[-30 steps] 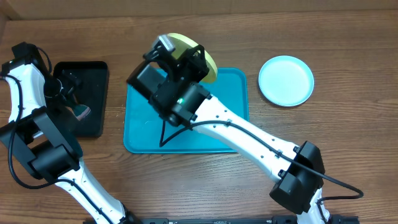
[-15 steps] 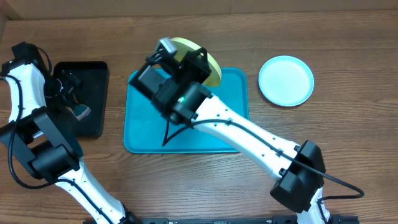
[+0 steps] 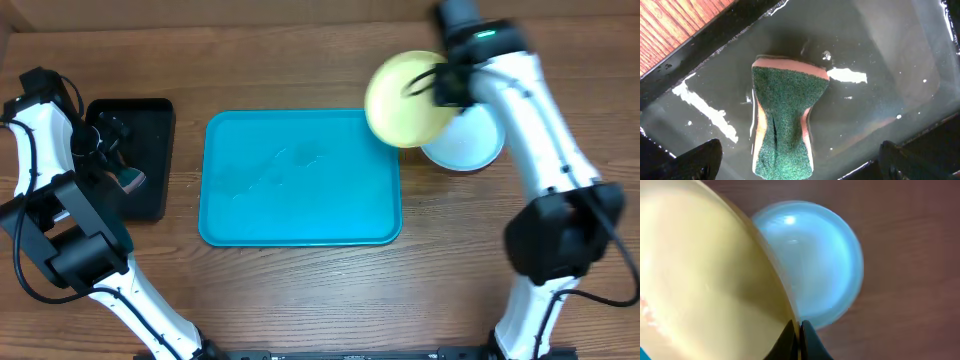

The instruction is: Clean dirty plates on tray and stack at the side

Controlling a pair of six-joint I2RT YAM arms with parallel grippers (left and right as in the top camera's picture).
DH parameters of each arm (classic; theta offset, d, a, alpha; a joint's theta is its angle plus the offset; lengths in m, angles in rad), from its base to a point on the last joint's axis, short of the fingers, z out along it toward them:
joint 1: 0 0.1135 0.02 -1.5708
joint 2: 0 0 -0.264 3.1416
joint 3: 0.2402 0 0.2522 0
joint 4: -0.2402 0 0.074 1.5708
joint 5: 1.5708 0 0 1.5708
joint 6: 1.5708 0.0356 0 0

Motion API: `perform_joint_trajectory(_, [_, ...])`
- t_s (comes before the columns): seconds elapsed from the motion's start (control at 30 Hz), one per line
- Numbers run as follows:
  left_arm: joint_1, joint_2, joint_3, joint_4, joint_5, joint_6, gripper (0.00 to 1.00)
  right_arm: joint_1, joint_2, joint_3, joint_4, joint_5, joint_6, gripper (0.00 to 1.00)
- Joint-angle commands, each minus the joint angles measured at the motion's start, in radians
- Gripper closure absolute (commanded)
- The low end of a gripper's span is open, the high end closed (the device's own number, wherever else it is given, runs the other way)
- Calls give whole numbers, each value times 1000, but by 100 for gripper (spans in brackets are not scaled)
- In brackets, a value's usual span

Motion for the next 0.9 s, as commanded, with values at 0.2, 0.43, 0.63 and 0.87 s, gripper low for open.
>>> perform_joint_trajectory(0.2, [-7,0,0,3,11,0,0,-340,-55,-184,77,-262,29,96])
perform_joint_trajectory(0.43, [-7,0,0,3,11,0,0,-362,-55,-340,231,-388,-26,96])
perform_joint_trajectory(0.63, [-6,0,0,19,10,2,0,-313,-55,-347,233,-392,-42,36])
perform_joint_trajectory(0.87, [-6,-22,47,-6,105,101,0,-240,-87,-338,235,-509,-41,33])
